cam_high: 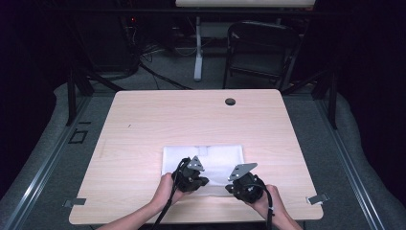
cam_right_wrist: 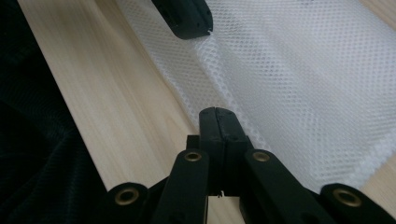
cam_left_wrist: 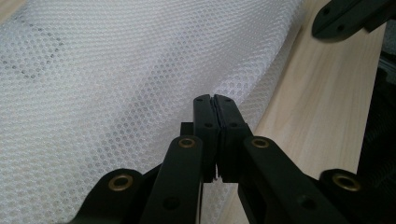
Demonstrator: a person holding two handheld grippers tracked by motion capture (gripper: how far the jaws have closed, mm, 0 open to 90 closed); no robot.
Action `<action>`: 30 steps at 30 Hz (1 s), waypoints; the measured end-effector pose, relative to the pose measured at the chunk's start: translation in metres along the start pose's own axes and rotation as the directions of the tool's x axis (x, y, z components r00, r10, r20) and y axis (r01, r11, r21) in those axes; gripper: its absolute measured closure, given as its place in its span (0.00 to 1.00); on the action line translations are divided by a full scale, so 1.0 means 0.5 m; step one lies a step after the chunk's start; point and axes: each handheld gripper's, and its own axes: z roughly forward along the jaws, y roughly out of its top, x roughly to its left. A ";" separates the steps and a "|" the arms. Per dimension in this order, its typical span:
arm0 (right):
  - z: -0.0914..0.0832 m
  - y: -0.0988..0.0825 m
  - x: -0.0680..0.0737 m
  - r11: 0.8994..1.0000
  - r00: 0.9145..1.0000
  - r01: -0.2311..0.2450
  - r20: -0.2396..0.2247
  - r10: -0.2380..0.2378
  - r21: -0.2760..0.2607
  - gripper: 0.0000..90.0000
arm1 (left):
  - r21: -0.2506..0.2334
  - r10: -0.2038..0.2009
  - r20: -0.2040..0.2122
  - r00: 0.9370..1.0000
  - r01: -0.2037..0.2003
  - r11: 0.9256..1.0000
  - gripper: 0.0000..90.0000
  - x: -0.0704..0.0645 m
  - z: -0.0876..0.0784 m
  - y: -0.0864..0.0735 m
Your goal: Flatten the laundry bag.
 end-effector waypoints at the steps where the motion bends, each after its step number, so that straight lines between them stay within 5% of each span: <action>1: 0.006 0.002 0.003 1.000 1.000 0.011 0.003 -0.011 0.005 1.00 | -0.009 -0.003 0.010 1.000 0.003 1.000 0.99 0.001 0.000 0.000; 12: 0.072 0.008 0.015 0.997 0.997 0.063 0.033 -0.064 0.032 1.00 | -0.026 -0.023 0.010 1.000 0.024 0.999 0.99 0.008 -0.005 0.004; 21: 0.093 0.000 0.008 0.994 0.994 0.088 0.064 -0.093 0.068 1.00 | -0.048 -0.032 -0.002 0.999 0.032 0.998 0.99 0.011 -0.013 0.009; 30: 0.101 -0.005 0.004 0.993 0.995 0.090 0.044 -0.093 0.077 1.00 | -0.069 -0.047 -0.014 0.999 0.046 0.997 0.99 0.021 -0.025 0.010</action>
